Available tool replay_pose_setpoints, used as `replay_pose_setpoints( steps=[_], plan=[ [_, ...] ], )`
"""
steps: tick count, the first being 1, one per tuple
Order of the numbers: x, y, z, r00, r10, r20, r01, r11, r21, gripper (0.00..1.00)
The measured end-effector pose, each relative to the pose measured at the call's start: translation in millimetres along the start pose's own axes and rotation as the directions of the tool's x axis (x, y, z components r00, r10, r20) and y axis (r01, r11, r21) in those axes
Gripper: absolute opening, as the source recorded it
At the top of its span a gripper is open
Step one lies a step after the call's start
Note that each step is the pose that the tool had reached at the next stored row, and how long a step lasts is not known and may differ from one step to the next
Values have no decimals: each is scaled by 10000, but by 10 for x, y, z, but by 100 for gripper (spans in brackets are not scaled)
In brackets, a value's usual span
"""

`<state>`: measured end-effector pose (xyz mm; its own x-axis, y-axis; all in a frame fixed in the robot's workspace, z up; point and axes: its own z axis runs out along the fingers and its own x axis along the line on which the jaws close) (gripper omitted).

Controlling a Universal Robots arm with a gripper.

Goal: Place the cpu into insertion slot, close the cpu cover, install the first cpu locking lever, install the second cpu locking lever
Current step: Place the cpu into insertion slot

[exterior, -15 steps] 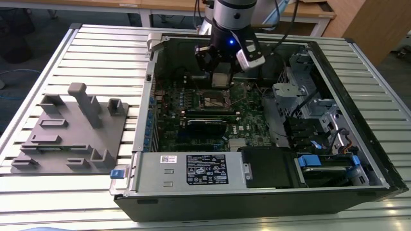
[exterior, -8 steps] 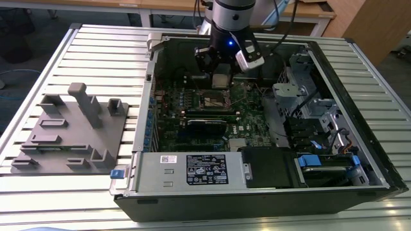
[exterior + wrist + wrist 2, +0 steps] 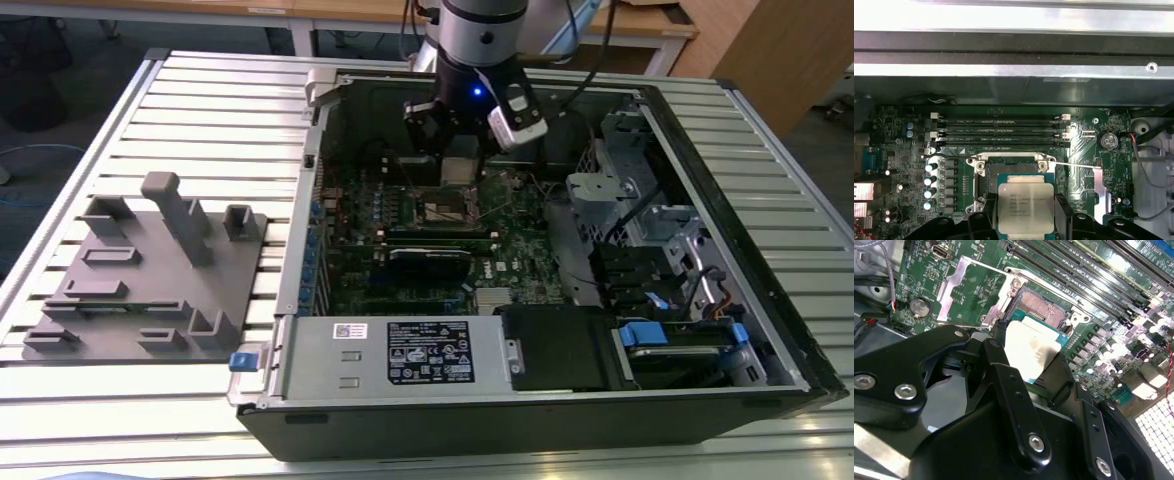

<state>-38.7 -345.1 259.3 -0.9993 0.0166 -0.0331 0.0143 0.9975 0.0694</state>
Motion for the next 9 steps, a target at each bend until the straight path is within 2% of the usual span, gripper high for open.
replay_pose_setpoints(
  steps=[2, 9],
  plan=[
    [6, 0, 7, 10000, -3, 18, 2, 10000, 29, 54],
    [44, -2, 24, 10000, -4, 36, 3, 10000, 38, 54]
  ],
)
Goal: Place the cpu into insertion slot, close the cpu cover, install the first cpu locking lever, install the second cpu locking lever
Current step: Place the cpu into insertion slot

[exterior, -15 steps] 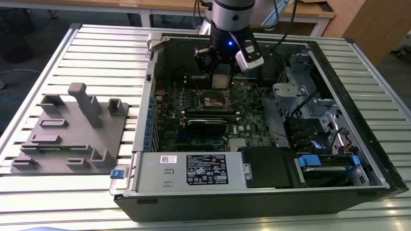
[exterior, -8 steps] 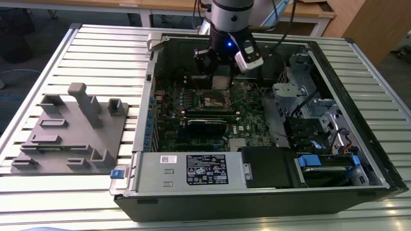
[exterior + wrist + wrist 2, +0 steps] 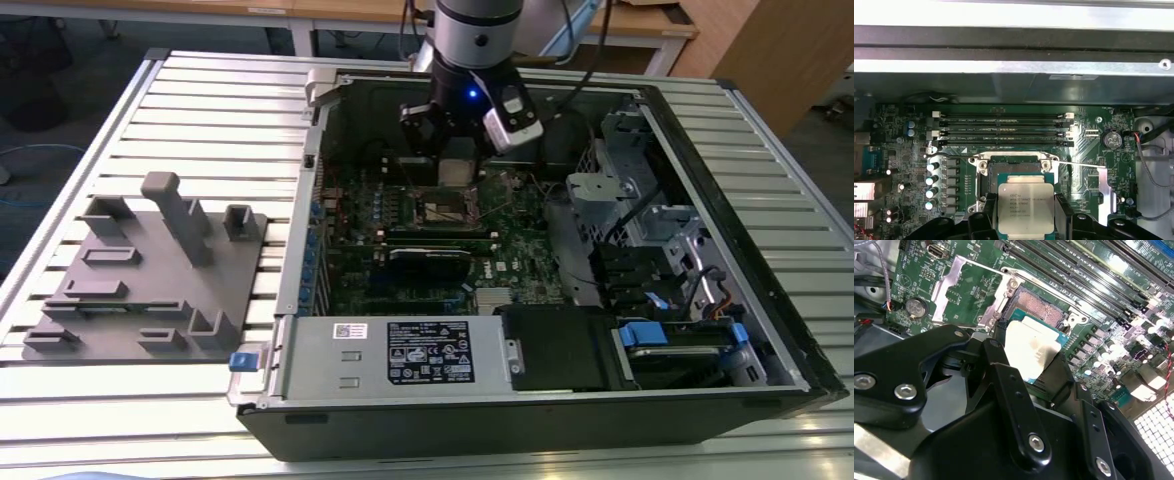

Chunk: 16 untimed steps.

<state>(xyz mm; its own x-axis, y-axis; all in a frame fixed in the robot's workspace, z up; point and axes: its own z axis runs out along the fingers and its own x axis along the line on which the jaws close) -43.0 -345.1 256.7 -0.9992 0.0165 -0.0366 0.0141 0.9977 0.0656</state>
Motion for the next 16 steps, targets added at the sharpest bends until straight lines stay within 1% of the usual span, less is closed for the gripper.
replay_pose_setpoints(
  steps=[4, 16],
  plan=[
    [14, -1, 11, 10000, -1, 0, 1, 10000, 3, 54],
    [19, 11, 17, 10000, 0, 1, 0, 10000, 2, 54]
  ],
)
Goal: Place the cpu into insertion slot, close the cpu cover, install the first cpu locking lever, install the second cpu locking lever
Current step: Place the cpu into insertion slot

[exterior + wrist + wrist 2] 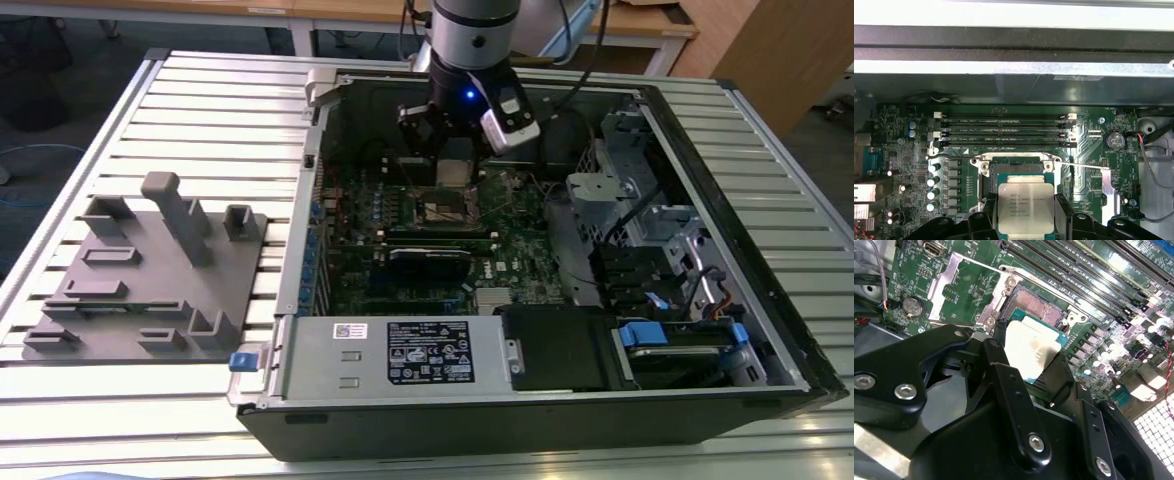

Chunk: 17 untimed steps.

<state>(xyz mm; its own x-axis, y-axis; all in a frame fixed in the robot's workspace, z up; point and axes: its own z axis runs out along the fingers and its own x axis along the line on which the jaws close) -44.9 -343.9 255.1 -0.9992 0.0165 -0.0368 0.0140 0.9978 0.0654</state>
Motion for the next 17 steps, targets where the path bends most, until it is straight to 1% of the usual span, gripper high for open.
replay_pose_setpoints(
  steps=[9, 17],
  plan=[
    [8, 12, 7, 10000, -1, 0, 1, 10000, 1, 54],
    [10, 10, 37, 10000, -1, 9, 1, 10000, 2, 54]
  ],
)
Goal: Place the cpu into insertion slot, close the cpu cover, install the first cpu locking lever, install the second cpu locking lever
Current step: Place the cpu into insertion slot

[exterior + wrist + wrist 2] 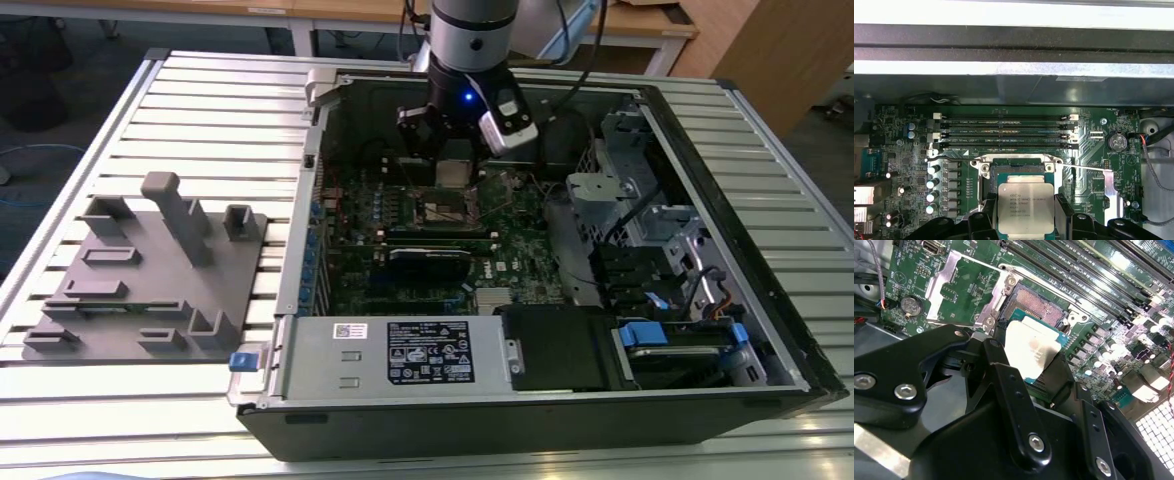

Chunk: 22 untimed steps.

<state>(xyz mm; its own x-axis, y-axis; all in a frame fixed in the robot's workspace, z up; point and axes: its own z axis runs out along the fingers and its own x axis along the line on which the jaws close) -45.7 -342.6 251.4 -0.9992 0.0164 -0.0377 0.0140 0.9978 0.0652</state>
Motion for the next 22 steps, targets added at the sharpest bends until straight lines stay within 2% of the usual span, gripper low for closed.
replay_pose_setpoints(
  steps=[22],
  plan=[
    [12, 31, 58, 10000, -1, 6, 1, 10000, 3, 54]
  ],
)
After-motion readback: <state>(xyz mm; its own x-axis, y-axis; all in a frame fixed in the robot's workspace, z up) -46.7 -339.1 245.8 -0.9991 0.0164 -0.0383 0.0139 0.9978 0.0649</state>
